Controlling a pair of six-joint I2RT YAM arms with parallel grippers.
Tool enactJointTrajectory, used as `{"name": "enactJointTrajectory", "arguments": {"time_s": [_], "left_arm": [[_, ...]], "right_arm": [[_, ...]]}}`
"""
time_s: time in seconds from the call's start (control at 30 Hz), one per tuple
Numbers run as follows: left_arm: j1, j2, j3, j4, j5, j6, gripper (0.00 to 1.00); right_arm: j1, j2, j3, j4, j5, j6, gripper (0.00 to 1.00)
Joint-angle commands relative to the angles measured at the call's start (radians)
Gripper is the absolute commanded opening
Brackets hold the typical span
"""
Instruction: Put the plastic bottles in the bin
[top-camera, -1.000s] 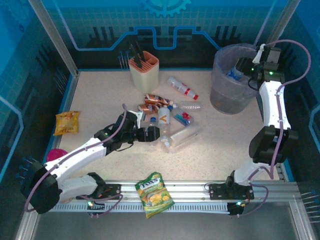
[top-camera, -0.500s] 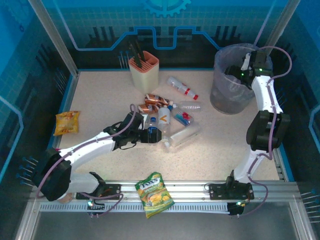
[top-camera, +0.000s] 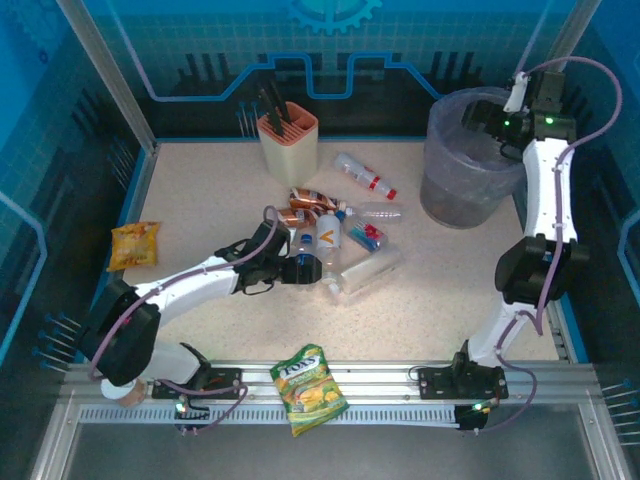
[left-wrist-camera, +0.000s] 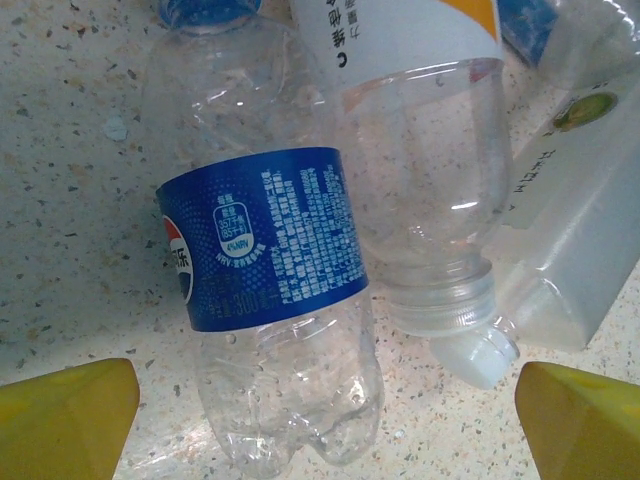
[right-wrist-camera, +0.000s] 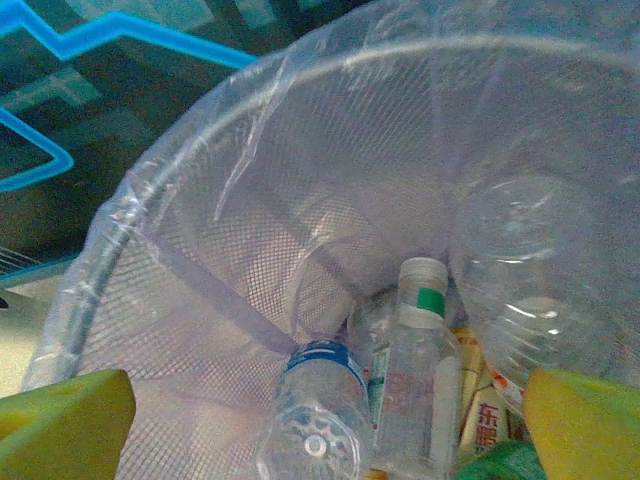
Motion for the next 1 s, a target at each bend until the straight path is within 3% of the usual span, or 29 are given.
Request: {"name": "enactJointTrajectory", "arguments": {"time_s": [0.0, 0.2, 0.43, 0.5, 0.77, 0.97], "left_arm": [[0.008, 0.034, 0.013, 0.023, 0.011, 0.016, 0.97], [0.010, 0.089, 0.013, 0.050, 0.009, -0.004, 0.91], [0.009, 0.128, 0.013, 0.057, 0.015, -0.011, 0.68], [0.009, 0.121, 0.012, 0.058, 0.019, -0.011, 0.65], [0.010, 0.072, -0.004, 0.038, 0.010, -0.004, 0.53], [0.009, 0.004, 0.008, -0.016, -0.006, 0.012, 0.49]], "right_arm": [[-0.014, -0.118, 0.023, -0.070, 0.001, -0.010, 1.00], [0.011, -0.309, -0.134, -0.074, -0.094, 0.010, 1.00], [0.077, -0.540, -0.400, 0.000, -0.262, 0.069, 1.00], [0.100, -0.583, -0.466, 0.020, -0.312, 0.094, 1.00], [0.187, -0.736, -0.681, 0.073, -0.327, 0.155, 0.99], [0.265, -0.751, -0.758, 0.104, -0.338, 0.197, 0.98]]}}
